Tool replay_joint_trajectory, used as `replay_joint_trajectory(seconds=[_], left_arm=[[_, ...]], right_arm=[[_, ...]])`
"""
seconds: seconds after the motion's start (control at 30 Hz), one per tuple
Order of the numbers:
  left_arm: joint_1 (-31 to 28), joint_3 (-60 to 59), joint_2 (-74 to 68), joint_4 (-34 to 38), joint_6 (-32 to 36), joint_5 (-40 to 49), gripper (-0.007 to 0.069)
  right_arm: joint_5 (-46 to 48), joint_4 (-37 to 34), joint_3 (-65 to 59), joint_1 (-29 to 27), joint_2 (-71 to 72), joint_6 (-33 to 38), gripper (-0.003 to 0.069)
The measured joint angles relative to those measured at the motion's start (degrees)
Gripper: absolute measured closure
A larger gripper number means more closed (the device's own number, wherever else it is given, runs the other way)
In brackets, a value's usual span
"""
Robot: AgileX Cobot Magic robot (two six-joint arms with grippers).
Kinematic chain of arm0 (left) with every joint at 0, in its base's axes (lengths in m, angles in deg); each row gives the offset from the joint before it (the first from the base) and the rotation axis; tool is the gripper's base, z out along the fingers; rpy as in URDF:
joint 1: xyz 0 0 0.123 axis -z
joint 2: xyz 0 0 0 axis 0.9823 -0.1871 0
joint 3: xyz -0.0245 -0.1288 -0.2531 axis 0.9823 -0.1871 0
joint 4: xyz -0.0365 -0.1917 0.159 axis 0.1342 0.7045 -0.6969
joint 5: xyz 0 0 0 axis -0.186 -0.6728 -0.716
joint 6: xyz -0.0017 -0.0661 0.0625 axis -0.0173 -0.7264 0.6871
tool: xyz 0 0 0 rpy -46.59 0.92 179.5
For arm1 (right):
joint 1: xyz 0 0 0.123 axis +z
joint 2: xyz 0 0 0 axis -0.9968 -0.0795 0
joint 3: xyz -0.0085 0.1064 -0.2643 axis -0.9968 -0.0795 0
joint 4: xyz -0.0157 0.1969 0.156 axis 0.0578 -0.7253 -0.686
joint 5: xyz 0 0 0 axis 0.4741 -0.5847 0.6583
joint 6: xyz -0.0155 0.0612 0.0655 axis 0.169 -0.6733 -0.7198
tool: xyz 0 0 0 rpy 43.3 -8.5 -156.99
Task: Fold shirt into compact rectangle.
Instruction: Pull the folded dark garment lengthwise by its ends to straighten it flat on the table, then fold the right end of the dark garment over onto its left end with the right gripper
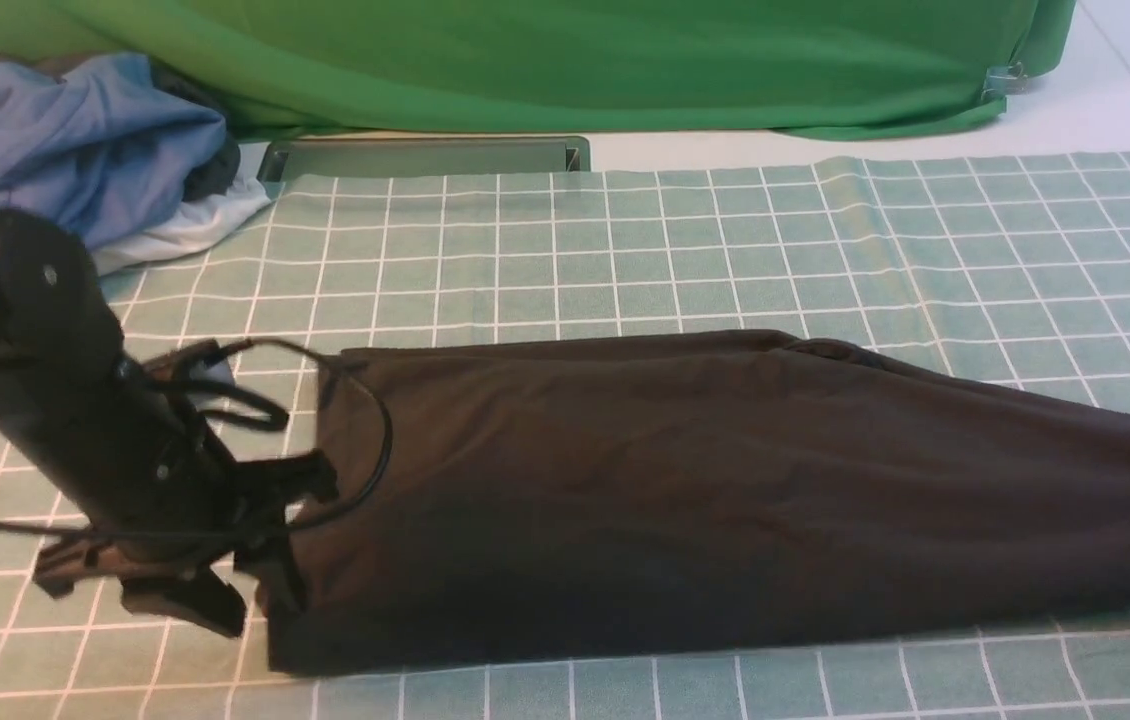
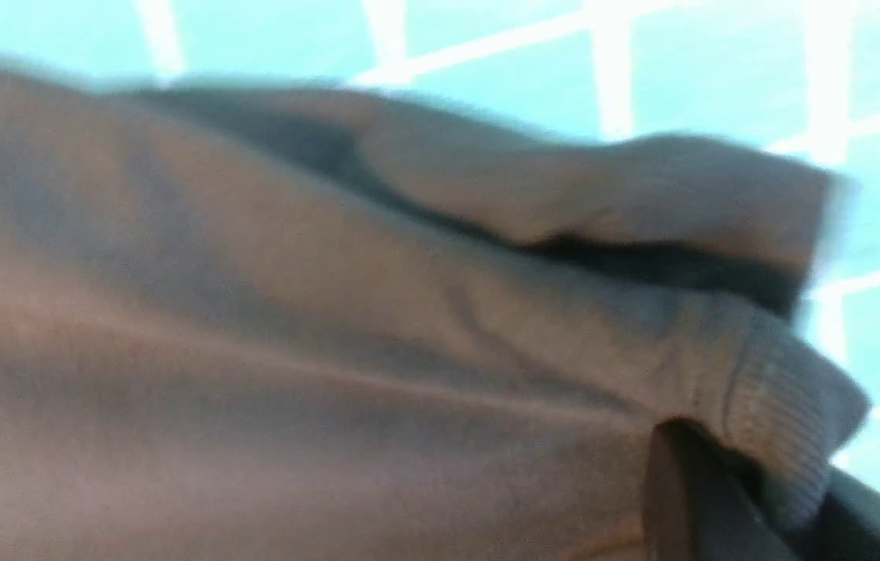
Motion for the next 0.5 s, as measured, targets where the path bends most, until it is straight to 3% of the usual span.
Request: replay_joint_trajectory(seconds=[0.03,0.1,0.13,0.17,0.33,0.5], left_arm=[[0.0,2.6,0.1,-0.5,0.0,2.4,0.0239],[0.0,6.1,0.1,-1.0,0.0,3.8,0.016],[0.0,6.1,0.1,-1.0,0.0,3.8,0.016],[0.0,9.2,0.1,-1.2,0.0,4.1,0.0096],[0.0,13.8,0.1,-1.2,0.0,4.7,0.0037],[0.0,17.2,0.1,-2.2,0.0,4.7,0.0054]], right_arm=[[0.3,0.3,1.0,-1.8,0.0,-0.5,0.0594],[0.8,0.8,2.2,-3.4,0.2,-0.7,0.0594],[0.9,0.8,2.5,-3.5,0.2,-0.7,0.0594],[1.3,1.3,3.6,-4.6,0.2,-0.8,0.0594],[4.2,1.9,8.0,-6.1,0.2,-2.1,0.0595],[11.2,2.3,13.6,-3.1,1.2,-2.6,0.0595]])
